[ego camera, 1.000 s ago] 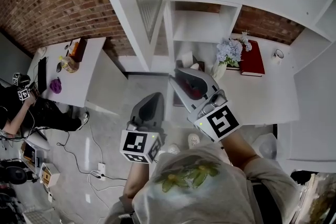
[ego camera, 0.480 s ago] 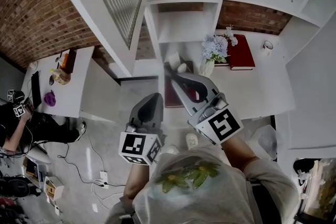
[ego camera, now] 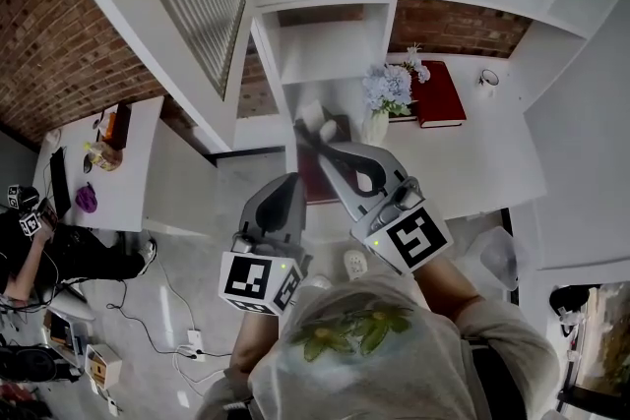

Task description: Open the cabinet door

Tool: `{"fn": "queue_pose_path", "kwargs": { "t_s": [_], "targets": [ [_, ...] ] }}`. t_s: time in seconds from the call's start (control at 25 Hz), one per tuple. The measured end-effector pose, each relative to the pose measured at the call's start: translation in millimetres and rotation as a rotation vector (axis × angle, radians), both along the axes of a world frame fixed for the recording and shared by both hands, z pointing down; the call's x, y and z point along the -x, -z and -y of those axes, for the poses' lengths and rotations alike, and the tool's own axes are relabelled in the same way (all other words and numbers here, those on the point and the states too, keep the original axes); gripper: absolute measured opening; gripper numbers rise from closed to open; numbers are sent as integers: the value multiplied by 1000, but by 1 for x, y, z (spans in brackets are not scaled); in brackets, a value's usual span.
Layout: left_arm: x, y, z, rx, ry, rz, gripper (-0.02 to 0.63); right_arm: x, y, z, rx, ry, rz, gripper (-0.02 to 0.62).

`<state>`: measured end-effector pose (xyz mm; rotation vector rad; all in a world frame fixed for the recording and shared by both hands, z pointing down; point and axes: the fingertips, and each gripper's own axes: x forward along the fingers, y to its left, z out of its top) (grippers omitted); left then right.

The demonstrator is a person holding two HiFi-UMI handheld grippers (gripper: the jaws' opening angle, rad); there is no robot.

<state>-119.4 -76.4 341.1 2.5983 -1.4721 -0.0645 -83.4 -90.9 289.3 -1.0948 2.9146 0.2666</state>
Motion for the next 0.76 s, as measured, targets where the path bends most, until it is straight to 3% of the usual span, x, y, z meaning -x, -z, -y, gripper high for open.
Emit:
{"fn": "queue_pose_path", "kwargs": {
  "t_s": [0.76],
  "targets": [
    [11, 2, 1, -8, 45, -7, 9, 5, -2, 3, 0, 19, -16, 25]
  ]
}}
